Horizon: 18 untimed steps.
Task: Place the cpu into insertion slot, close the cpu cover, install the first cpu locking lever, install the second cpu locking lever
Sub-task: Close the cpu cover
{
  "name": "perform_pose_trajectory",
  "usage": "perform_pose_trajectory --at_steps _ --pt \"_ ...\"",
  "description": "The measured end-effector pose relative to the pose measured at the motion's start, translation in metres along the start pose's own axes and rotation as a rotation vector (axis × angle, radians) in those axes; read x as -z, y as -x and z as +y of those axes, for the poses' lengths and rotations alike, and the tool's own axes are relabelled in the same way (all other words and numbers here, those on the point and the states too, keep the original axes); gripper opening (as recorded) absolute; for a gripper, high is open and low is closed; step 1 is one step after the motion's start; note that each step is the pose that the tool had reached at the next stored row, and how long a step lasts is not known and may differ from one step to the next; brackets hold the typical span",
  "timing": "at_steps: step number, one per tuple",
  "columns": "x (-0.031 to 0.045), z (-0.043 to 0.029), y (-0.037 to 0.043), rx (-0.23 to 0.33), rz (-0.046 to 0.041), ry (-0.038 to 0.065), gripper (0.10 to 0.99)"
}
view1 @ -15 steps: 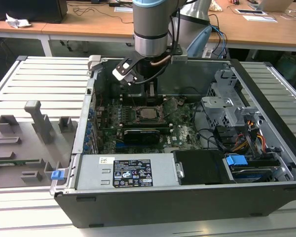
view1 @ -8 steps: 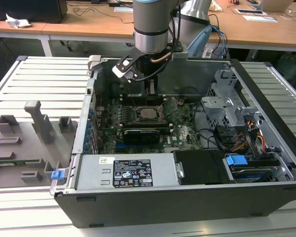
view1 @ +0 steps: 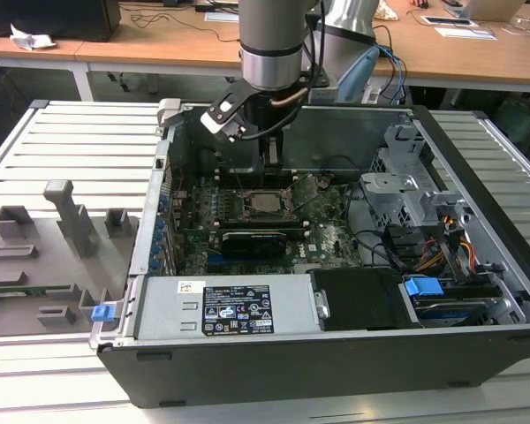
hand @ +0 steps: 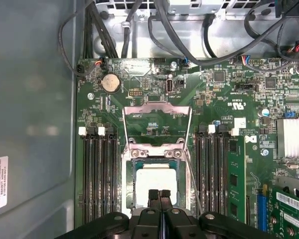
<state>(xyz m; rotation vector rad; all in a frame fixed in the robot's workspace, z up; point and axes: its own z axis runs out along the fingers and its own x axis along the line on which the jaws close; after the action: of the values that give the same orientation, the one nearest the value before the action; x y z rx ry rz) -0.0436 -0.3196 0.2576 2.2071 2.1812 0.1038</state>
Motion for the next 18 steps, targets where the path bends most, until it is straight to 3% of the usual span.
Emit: perform_pose_trajectory --at_steps 3,6,18 --pt "-0.0001 0.0044 0.0 0.0 -0.0002 0.0 0.106" --pt "0.0049 0.0059 -0.0004 0.0 -0.0002 0.0 0.106" --pt "0.0035 0.0254 -0.0007 0.0 -0.0003 0.0 0.106"
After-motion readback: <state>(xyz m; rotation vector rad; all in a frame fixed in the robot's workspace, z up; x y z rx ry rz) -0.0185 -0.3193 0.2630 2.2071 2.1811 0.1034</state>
